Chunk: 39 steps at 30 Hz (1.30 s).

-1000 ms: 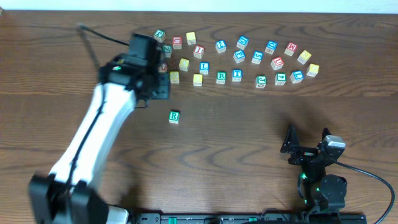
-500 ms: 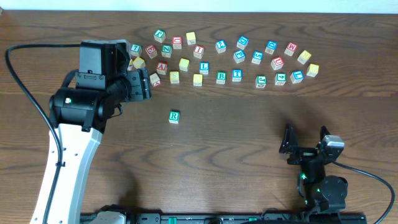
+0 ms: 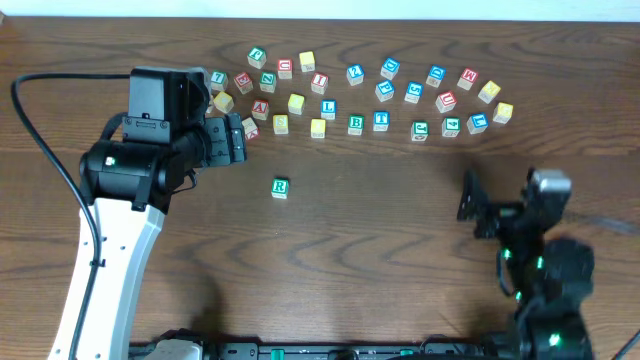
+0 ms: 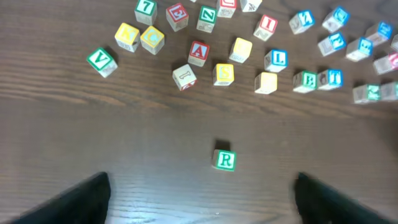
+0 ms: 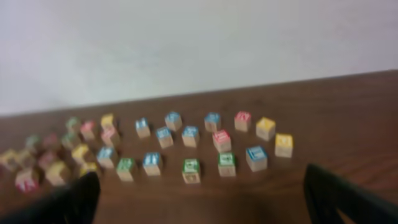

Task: Spell out ROBOT
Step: 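Raise the left gripper and reach the right gripper toward the green B block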

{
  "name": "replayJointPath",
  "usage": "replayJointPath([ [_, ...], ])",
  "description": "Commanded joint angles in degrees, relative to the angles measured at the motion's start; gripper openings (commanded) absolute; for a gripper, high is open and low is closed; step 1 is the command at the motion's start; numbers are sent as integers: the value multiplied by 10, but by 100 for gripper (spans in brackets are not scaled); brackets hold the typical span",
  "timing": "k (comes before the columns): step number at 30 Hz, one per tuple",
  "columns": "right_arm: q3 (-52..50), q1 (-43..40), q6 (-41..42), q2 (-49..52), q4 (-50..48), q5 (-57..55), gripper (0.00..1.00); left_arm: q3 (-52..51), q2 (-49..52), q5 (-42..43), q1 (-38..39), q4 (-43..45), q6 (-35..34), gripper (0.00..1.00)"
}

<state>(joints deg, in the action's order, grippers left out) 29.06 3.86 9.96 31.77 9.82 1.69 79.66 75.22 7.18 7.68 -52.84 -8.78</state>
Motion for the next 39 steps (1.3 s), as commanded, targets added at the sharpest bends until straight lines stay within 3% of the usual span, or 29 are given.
replayJointPath([
  [1,103,-4,-11,106,41,38,99,12,0,-3,-3,-3,1,98],
  [12,492,-4,-11,465,305,161,99,12,0,-3,-3,-3,1,99],
  [17,629,5,-11,593,372,217,99,12,0,-3,-3,-3,1,99],
  [26,861,83,-19,809,495,211,99,12,0,-3,-3,-3,1,99],
  [30,921,117,-19,876,513,168,99,12,0,-3,-3,-3,1,99],
  [39,925,177,-19,934,490,75,99,12,0,-3,-3,-3,1,99],
])
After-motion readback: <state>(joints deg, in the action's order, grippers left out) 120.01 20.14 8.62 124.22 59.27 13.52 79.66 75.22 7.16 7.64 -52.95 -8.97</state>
